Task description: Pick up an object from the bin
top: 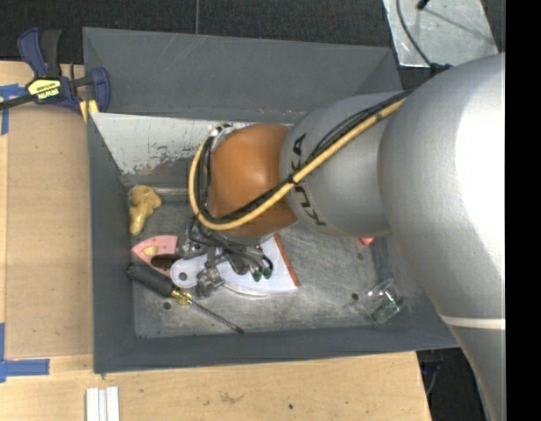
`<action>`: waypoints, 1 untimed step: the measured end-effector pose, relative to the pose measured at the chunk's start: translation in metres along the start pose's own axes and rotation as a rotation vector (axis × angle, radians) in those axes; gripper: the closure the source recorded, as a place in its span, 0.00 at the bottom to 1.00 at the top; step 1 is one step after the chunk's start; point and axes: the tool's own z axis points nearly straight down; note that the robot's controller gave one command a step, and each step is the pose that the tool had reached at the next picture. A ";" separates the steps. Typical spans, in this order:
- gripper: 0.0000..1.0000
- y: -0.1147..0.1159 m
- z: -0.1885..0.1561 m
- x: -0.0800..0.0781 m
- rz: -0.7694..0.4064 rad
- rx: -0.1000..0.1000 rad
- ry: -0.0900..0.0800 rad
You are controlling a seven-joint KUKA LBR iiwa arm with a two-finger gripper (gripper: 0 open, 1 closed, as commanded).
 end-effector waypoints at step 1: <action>1.00 0.005 -0.026 0.016 -0.021 -0.006 0.017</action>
Offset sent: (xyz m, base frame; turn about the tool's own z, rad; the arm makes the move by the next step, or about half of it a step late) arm -0.0173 -0.0049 0.0531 -0.0331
